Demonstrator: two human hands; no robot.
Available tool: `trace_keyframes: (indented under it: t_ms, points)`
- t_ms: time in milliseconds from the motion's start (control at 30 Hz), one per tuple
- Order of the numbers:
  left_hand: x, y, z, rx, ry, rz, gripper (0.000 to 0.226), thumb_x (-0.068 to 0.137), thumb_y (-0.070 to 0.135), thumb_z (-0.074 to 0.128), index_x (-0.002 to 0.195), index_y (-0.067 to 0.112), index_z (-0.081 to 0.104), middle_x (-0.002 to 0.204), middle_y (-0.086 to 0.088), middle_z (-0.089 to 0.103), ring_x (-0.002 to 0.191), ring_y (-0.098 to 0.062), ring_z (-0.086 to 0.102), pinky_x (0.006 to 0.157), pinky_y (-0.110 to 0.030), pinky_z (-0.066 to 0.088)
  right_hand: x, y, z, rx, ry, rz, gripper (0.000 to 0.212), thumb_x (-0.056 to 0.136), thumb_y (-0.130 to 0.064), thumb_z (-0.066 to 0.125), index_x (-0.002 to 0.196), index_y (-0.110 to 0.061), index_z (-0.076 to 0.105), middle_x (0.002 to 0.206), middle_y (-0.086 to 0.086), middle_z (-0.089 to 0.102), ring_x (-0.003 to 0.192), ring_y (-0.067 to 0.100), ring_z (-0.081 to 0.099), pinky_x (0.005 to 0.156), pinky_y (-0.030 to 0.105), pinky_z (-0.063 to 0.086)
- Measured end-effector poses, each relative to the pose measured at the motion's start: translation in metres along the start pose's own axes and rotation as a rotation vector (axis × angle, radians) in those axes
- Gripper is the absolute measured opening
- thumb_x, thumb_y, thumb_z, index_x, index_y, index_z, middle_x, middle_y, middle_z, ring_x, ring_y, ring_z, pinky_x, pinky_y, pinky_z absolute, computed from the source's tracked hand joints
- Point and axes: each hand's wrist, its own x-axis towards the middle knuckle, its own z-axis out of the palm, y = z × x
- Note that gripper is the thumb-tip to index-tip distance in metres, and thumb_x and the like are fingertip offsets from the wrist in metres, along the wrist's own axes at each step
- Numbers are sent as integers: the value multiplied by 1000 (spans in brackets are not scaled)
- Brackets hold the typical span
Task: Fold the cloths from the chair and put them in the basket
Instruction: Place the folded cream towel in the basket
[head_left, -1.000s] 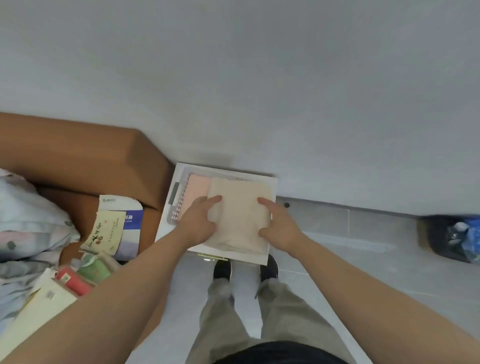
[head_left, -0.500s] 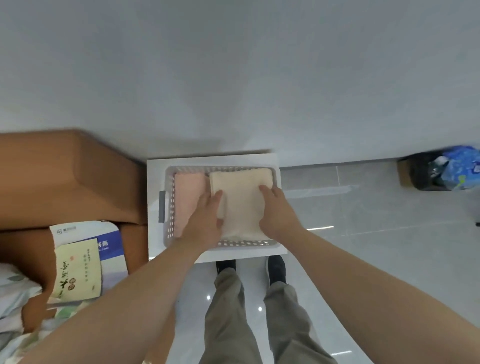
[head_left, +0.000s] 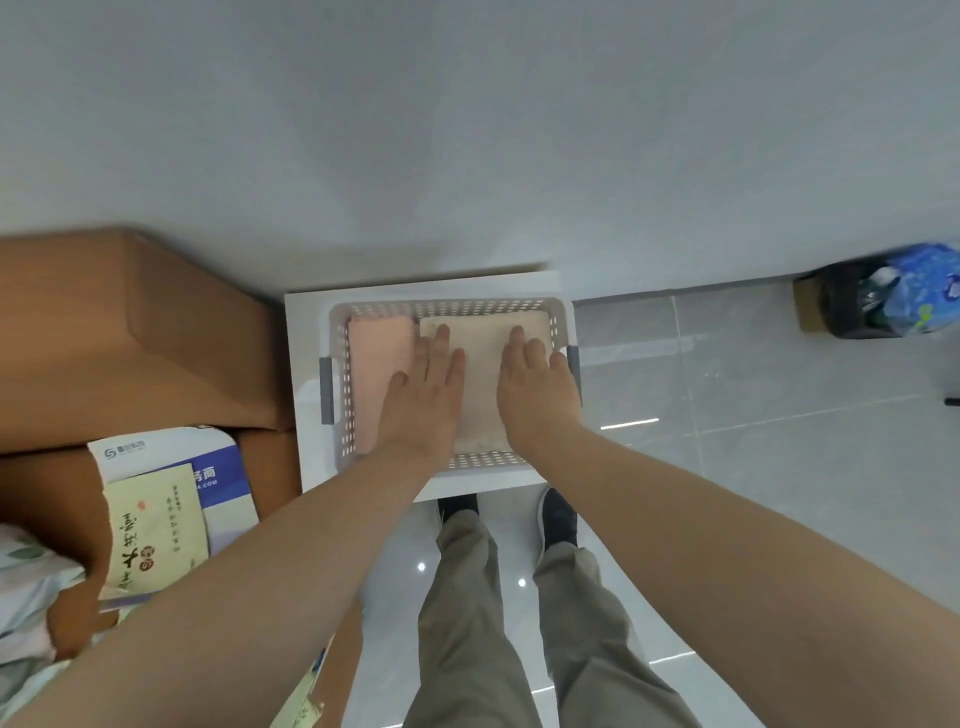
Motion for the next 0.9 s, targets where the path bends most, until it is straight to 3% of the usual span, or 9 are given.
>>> trace_keyframes:
  t_ms: [67,133,233,400,567,667,733,767,900]
  points:
    - [12,-7,-7,99,-42,40,100,92,25,66,161,7,-5,165,-16,-27,155,-37,-17,125,-54,14,8,1,2,-137,-36,-19,93,93,-28,57,157,7,-1,164,29,-8,152,43,6,121,54,19]
    - [26,-14,-8,149,-133,64,106,92,28,68,161,7,-9,166,-15,-26,154,-35,-22,126,-56,3,20,4,5,-177,-76,8,90,97,-31,48,157,7,-8,165,29,-11,154,44,-7,123,60,3]
    - [39,-22,-3,183,-211,80,120,85,30,77,160,6,-13,167,-15,-23,155,-34,-20,126,-56,1,37,7,12,-156,-125,18,86,98,-30,42,157,4,-10,167,25,-9,155,42,-8,122,61,-10]
    - [44,-19,1,171,-243,62,120,85,25,78,160,6,-14,167,-15,-24,154,-34,-21,126,-55,0,46,7,18,-177,-117,-23,80,101,-28,39,157,6,-8,166,27,-7,154,45,-4,120,62,-12]
    - [9,-4,-30,108,-245,20,100,94,24,67,160,-1,-4,168,-21,-8,157,-37,-6,128,-46,7,7,24,-6,-97,-61,-123,82,97,-18,47,158,5,-3,167,26,-5,156,40,-2,125,57,-2]
    - [-29,14,-65,53,-261,7,78,92,24,66,154,0,26,157,-20,32,145,-35,33,116,-40,33,-44,44,-25,246,49,-169,65,94,-7,49,155,-3,27,166,16,19,148,34,30,122,45,27]
    - [-51,34,-96,-23,-281,13,59,97,23,58,149,4,37,142,-13,47,128,-30,50,102,-38,45,-82,63,-39,526,86,-71,43,94,-5,47,137,-12,52,147,5,49,121,30,57,100,42,51]
    - [-61,44,-112,-67,-280,17,53,101,24,53,149,6,38,141,-11,50,126,-29,52,101,-38,47,-100,75,-43,657,107,11,36,97,-7,45,130,-14,58,136,2,58,112,28,62,92,42,54]
    - [-83,101,-185,-183,-135,51,34,108,35,41,133,17,56,129,-3,59,119,-23,56,93,-32,44,-164,136,-55,1085,264,261,30,105,-24,44,109,-11,71,105,3,73,96,24,69,87,41,56]
